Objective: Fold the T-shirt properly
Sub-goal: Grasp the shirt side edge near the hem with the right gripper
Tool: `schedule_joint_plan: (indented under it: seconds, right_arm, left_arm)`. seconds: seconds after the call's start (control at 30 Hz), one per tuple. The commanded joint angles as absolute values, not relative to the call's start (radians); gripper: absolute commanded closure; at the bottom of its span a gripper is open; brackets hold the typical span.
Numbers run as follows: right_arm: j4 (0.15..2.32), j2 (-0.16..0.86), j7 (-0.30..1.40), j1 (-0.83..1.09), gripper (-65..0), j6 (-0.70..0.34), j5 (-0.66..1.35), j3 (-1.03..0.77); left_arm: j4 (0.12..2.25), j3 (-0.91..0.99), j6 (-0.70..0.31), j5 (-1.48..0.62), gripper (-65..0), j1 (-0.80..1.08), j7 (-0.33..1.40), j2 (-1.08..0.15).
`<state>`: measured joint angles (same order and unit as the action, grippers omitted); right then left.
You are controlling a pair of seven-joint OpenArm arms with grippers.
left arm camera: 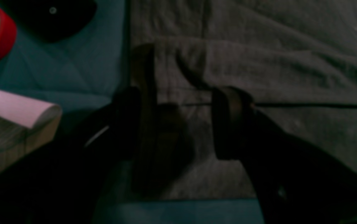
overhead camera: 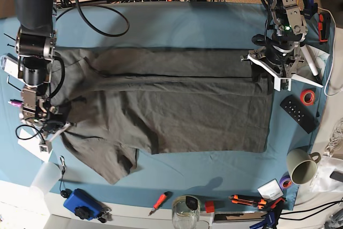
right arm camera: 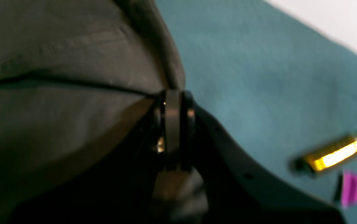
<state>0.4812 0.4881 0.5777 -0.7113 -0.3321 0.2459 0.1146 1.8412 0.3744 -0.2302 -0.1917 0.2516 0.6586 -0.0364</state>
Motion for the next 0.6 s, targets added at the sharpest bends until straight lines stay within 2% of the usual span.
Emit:
schedule_joint_plan:
  seconds: [0.0, 0.13, 0.33, 0.57]
  right_arm:
    - [0.515, 0.522, 0.605, -0.736, 0.0, -0.329, 0.26, 0.115]
    - [0.611, 0.567, 0.71, -0.736, 0.0, -0.39, 0.344, 0.115]
    - [0.738, 0.62, 0.807, -0.737, 0.0, -0.397, 0.461, 0.115]
    - [0.843, 0.627, 1.025, -0.736, 0.0, -0.412, 0.593, 0.115]
  left_arm:
    - [1.864, 0.375, -0.235, -0.201, -36.1, 0.244, 0.635, -0.042]
    - [1.864, 0.375, -0.234, -0.201, -36.1, 0.237, 0.634, -0.042]
    - [1.864, 0.375, -0.234, -0.202, -36.1, 0.227, 0.634, -0.042]
    - [1.864, 0.375, -0.234, -0.201, -36.1, 0.227, 0.633, -0.042]
